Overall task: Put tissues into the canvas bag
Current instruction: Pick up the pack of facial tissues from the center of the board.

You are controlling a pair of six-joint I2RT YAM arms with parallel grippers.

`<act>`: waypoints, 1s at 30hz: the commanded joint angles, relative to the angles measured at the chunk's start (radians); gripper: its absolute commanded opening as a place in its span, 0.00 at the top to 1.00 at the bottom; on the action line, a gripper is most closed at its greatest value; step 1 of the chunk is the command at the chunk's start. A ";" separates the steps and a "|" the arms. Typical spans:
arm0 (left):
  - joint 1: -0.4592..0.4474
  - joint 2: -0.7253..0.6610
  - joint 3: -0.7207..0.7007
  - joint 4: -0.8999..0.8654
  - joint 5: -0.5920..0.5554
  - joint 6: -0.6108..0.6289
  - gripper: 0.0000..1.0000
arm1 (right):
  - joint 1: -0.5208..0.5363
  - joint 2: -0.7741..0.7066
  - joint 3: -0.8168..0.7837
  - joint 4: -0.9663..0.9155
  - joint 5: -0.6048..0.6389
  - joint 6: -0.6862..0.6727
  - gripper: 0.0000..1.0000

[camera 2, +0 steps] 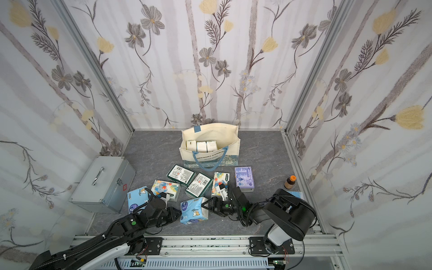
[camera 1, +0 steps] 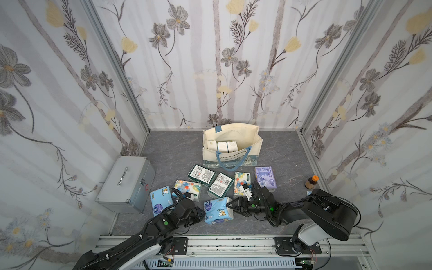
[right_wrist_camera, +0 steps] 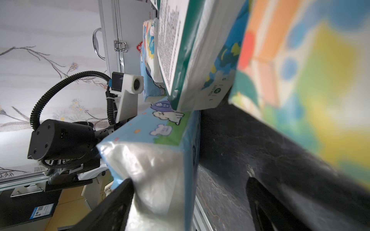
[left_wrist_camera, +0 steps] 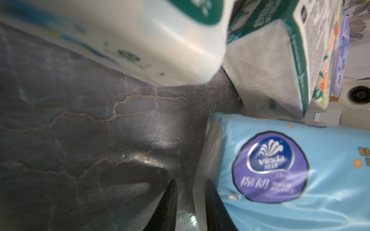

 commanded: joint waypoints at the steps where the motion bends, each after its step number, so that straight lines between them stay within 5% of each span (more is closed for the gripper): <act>1: 0.002 -0.005 -0.004 -0.045 0.008 0.002 0.73 | -0.020 -0.058 -0.012 -0.027 -0.010 -0.004 0.12; 10: 0.001 -0.002 -0.001 -0.040 0.006 0.004 0.73 | -0.026 -0.278 0.071 -0.439 0.002 -0.150 0.05; 24: 0.001 0.022 0.014 -0.033 0.013 0.006 0.74 | 0.098 -0.167 0.229 -0.523 0.033 -0.223 0.03; 30: 0.001 0.022 0.021 -0.036 0.010 0.010 0.73 | 0.108 -0.200 0.302 -0.785 0.142 -0.315 0.08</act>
